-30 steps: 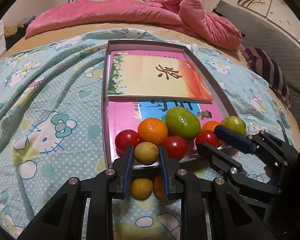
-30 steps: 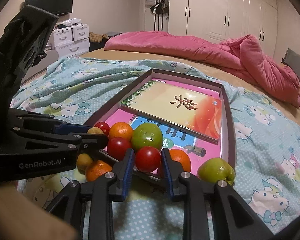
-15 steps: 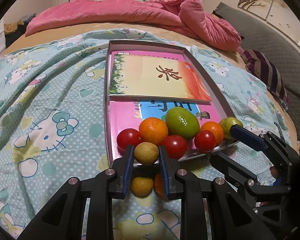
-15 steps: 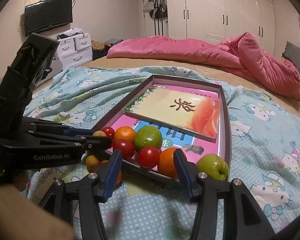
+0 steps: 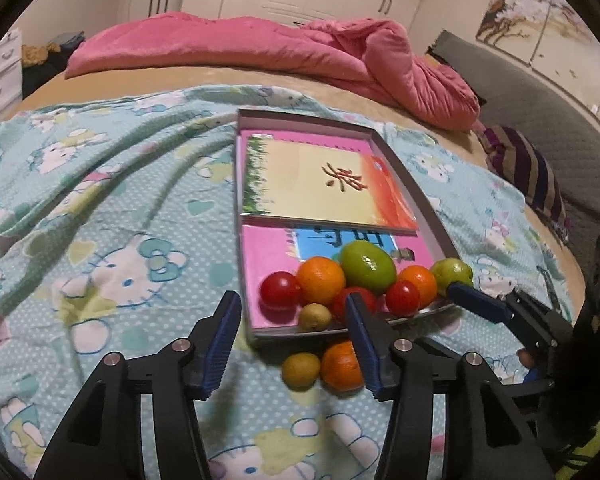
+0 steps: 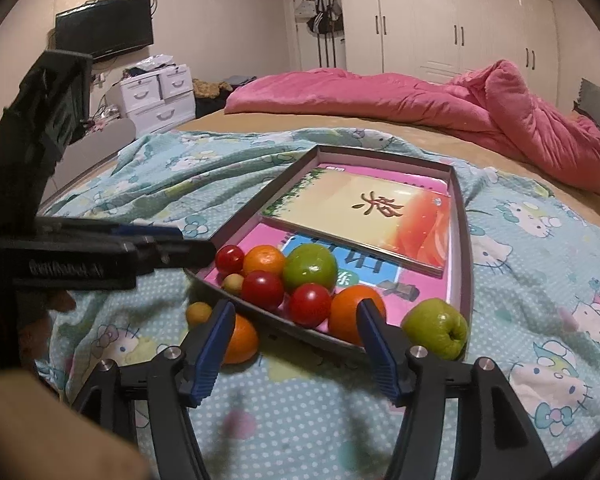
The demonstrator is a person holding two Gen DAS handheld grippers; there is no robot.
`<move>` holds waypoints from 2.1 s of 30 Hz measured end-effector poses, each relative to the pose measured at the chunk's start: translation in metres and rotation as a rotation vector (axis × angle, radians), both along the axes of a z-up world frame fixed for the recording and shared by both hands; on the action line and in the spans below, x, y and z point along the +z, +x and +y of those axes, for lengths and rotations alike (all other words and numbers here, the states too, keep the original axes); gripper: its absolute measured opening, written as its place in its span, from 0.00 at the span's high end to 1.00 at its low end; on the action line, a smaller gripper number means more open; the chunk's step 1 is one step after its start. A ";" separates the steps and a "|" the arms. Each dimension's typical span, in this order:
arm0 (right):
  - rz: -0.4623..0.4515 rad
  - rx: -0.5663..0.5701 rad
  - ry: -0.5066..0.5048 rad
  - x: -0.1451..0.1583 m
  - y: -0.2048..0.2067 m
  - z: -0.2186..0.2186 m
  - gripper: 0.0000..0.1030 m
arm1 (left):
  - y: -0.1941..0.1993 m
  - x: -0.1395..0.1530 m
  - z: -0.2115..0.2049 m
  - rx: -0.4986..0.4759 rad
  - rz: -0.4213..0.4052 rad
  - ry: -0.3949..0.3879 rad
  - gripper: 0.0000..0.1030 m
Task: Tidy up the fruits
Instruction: 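Open both tools to release the plum and tomato in the tray and withdraw, then grasp the last orange with the right tool while the left tool grasps the last yellow plum, then lower the orange into the tray with the right tool while the left tool drops the plum inside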
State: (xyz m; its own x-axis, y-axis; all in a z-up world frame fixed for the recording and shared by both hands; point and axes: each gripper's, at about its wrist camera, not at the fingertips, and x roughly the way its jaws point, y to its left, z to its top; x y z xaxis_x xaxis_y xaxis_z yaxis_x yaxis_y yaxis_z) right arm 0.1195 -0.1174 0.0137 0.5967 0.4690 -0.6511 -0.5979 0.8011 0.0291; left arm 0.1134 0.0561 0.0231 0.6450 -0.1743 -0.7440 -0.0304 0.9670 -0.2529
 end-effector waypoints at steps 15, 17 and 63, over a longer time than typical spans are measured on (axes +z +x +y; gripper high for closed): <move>0.110 0.112 -0.019 -0.026 -0.004 0.025 0.39 | -0.012 -0.027 0.006 -0.064 0.117 -0.021 0.44; 0.139 0.120 -0.018 -0.031 -0.003 0.030 0.39 | -0.011 -0.030 0.007 -0.070 0.129 -0.034 0.44; -0.006 -0.159 -0.034 -0.004 0.013 -0.039 0.61 | 0.024 -0.023 -0.024 -0.035 0.052 0.063 0.74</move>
State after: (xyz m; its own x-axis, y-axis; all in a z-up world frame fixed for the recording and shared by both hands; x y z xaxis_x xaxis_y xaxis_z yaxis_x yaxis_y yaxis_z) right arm 0.1328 -0.1563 0.0099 0.6654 0.3462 -0.6614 -0.4638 0.8859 -0.0029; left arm 0.1370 0.0319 0.0005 0.5998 -0.1473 -0.7865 -0.0081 0.9817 -0.1900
